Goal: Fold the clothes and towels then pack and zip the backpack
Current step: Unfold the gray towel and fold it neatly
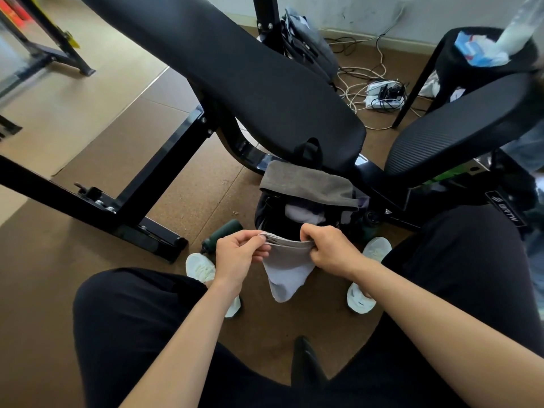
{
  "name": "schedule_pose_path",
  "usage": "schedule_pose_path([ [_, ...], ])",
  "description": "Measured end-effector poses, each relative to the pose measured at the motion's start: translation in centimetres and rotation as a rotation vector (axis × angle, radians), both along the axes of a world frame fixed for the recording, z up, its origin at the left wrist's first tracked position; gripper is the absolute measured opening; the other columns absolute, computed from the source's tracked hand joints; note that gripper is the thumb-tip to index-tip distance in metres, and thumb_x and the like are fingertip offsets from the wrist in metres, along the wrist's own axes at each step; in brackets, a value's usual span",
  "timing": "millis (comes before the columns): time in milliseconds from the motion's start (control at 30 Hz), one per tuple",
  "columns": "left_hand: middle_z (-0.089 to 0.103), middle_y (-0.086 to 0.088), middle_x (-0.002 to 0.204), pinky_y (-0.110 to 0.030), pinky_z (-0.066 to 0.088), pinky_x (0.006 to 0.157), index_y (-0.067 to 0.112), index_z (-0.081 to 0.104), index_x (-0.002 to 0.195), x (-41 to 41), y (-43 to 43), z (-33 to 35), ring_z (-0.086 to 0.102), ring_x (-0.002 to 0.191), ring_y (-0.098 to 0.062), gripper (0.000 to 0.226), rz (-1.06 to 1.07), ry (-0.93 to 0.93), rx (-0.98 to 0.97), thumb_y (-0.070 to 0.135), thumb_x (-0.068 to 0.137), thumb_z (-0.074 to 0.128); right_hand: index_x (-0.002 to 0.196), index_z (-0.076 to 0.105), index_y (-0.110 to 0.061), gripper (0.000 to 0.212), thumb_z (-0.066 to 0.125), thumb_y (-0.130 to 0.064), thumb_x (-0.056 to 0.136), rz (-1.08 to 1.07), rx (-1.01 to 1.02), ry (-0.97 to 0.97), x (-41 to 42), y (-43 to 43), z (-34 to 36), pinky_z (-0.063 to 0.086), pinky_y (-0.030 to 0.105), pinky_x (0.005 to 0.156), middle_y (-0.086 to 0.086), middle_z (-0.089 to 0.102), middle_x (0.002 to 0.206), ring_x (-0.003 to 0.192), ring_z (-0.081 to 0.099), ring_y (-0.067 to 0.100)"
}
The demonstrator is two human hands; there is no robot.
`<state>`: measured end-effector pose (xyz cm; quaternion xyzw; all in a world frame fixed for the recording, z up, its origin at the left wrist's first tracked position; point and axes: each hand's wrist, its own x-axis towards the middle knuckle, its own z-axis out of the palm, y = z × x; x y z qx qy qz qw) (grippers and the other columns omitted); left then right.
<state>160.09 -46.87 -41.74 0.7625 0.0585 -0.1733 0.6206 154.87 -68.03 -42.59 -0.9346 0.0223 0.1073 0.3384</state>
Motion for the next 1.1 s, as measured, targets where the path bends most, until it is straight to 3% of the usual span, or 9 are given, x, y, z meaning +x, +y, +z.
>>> schedule_pose_path([
  [200,0.078,-0.014,0.079,-0.023,0.059,0.061,0.004,0.078,0.096,0.0,0.0,0.5,0.073,0.066,-0.019,0.01,0.009,0.076,-0.067,0.004,0.095,0.068,0.109,0.059,-0.025,0.037,0.054,-0.004,0.079,0.133,-0.143,-0.012,0.5,0.9,-0.3,0.047,0.039,0.085,-0.002,0.057,0.103,0.1,0.054,0.021],
  [300,0.078,-0.016,0.08,-0.022,0.059,0.06,0.002,0.076,0.097,-0.3,-0.4,0.8,0.073,0.065,-0.018,0.009,-0.024,0.131,-0.152,0.003,0.095,0.067,0.124,0.056,-0.027,0.05,0.061,-0.027,0.074,0.162,-0.297,-0.079,0.3,1.4,-0.6,0.037,0.038,0.091,-0.006,0.054,0.107,0.106,0.05,0.02],
  [400,0.077,-0.016,0.08,-0.021,0.058,0.06,0.001,0.076,0.097,-0.8,-0.9,1.0,0.073,0.065,-0.018,0.01,-0.029,0.149,-0.194,0.004,0.095,0.067,0.129,0.056,-0.024,0.056,0.057,-0.048,0.078,0.18,-0.222,-0.259,0.1,2.7,-0.8,0.039,0.038,0.096,-0.008,0.062,0.109,0.102,0.054,0.016],
  [533,0.077,-0.017,0.079,-0.021,0.057,0.058,0.002,0.077,0.093,-0.7,-0.8,1.1,0.071,0.063,-0.018,0.009,0.008,0.159,-0.218,0.003,0.094,0.068,0.115,0.061,-0.017,0.043,0.039,-0.047,0.094,0.153,-0.103,-0.271,0.8,3.3,-1.4,0.051,0.044,0.079,0.001,0.066,0.1,0.089,0.062,0.023],
  [700,0.073,-0.008,0.074,-0.019,0.05,0.054,0.01,0.079,0.098,-0.3,0.2,1.1,0.062,0.058,-0.011,0.018,-0.038,0.049,-0.167,0.0,0.094,0.064,0.108,0.065,-0.023,0.049,0.031,-0.055,0.096,0.179,-0.118,-0.285,1.6,2.3,-0.1,0.053,0.046,0.069,-0.004,0.066,0.093,0.083,0.064,0.018],
  [800,0.068,-0.004,0.087,-0.02,0.05,0.06,0.02,0.078,0.109,-0.2,0.6,0.5,0.058,0.071,-0.009,0.032,-0.116,-0.05,-0.016,0.002,0.089,0.06,0.105,0.071,-0.029,0.037,0.048,-0.056,0.095,0.214,0.026,-0.202,1.9,0.9,1.3,0.053,0.042,0.072,-0.01,0.069,0.09,0.084,0.064,0.01],
  [900,0.069,0.007,0.117,-0.024,0.055,0.085,0.031,0.067,0.128,-0.1,0.7,-0.5,0.065,0.104,-0.006,0.052,-0.352,-0.085,0.033,0.015,0.078,0.064,0.098,0.076,-0.033,0.007,0.07,-0.033,0.095,0.194,0.386,-0.068,2.2,-0.6,3.0,0.051,0.027,0.072,-0.01,0.07,0.085,0.079,0.063,0.004],
  [967,0.065,0.011,0.129,-0.023,0.053,0.098,0.033,0.057,0.138,-0.2,0.2,-1.1,0.06,0.121,-0.004,0.061,-0.579,-0.079,0.009,0.011,0.083,0.072,0.094,0.075,-0.033,0.011,0.07,-0.024,0.096,0.167,0.562,0.018,2.2,-1.8,4.2,0.047,0.022,0.073,-0.007,0.067,0.084,0.079,0.06,0.004],
  [1100,0.07,0.005,0.114,-0.03,0.057,0.089,0.032,0.064,0.118,-0.6,-1.0,-2.6,0.065,0.106,-0.004,0.041,-0.714,-0.061,0.118,0.011,0.086,0.08,0.1,0.076,-0.015,0.018,0.066,-0.028,0.093,0.061,0.765,0.15,1.6,-4.2,5.2,0.051,0.022,0.073,0.0,0.073,0.09,0.085,0.067,0.01],
])
